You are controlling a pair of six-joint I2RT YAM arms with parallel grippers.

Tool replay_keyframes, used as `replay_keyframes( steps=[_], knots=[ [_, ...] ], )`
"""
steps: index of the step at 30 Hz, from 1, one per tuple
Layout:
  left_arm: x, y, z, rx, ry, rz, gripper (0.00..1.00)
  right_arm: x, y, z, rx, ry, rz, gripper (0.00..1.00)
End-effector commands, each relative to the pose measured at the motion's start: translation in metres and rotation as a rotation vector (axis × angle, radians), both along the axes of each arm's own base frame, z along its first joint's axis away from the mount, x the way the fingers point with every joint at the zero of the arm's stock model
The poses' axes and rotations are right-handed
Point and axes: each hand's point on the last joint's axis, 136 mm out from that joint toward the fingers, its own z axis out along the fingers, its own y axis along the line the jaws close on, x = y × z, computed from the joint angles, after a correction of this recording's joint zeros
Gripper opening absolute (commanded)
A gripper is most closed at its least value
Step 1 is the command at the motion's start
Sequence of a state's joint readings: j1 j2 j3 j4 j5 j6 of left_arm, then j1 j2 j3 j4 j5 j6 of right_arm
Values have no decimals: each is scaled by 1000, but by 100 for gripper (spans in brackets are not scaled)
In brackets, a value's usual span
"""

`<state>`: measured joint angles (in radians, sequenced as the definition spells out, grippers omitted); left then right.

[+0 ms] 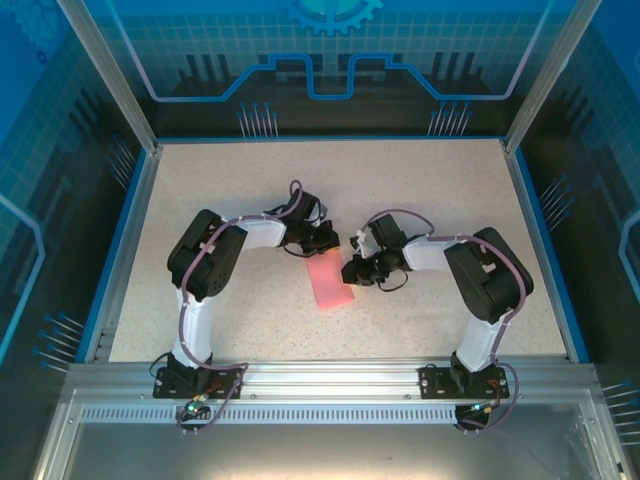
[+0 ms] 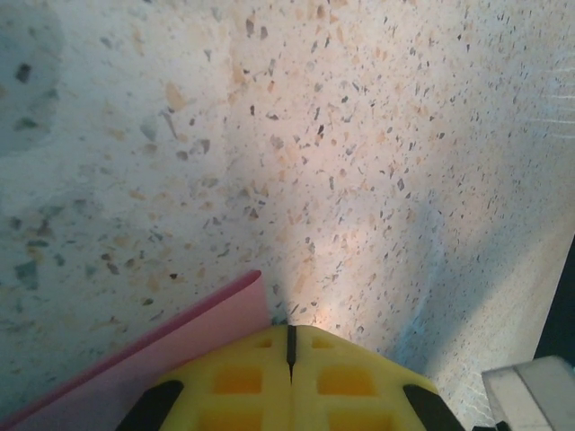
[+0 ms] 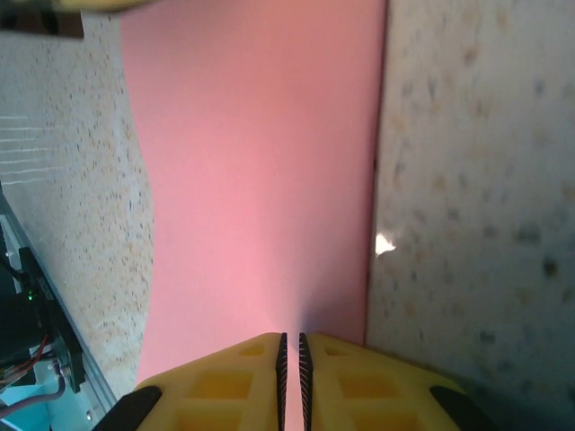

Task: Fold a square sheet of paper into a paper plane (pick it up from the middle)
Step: First fold in half a square sheet of paper at the center of the table.

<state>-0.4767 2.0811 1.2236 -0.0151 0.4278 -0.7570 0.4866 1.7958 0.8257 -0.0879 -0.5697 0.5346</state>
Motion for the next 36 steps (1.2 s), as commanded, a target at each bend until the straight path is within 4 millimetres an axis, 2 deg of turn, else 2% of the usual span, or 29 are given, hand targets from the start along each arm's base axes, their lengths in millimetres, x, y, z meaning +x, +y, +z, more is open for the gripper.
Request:
replay_keyframes(
  steps=[1,6,10,13,17,21,24,26,29,30,36],
  knots=[
    [-10,26,-37,101,59,27,2,-50,-10,-13,-39,156,24,16],
    [-7,24,-33,95,50,24,2,-81,-26,-21,-103,194,14,17],
    [-3,19,-21,72,30,12,3,-82,-29,-15,-105,182,9,17],
    [-1,13,-9,51,15,-2,3,-67,-20,9,-65,117,4,17],
    [-1,3,9,7,-8,-28,4,-29,-8,48,-36,-29,-31,17],
    [-2,-7,31,-33,-38,-52,7,-1,2,61,-16,-90,-65,17],
    [-5,-10,42,-41,-54,-58,8,8,6,56,-22,-89,-75,17],
    [-6,-12,47,-49,-63,-60,9,7,3,40,-56,-55,-82,17],
    [-11,-16,49,-55,-63,-66,11,7,6,25,-62,-17,-87,17],
    [-12,-16,50,-55,-63,-66,11,13,10,26,-58,-20,-89,16],
    [-25,-19,43,-59,-41,-73,10,8,8,-1,-105,44,-93,15]
  ],
)
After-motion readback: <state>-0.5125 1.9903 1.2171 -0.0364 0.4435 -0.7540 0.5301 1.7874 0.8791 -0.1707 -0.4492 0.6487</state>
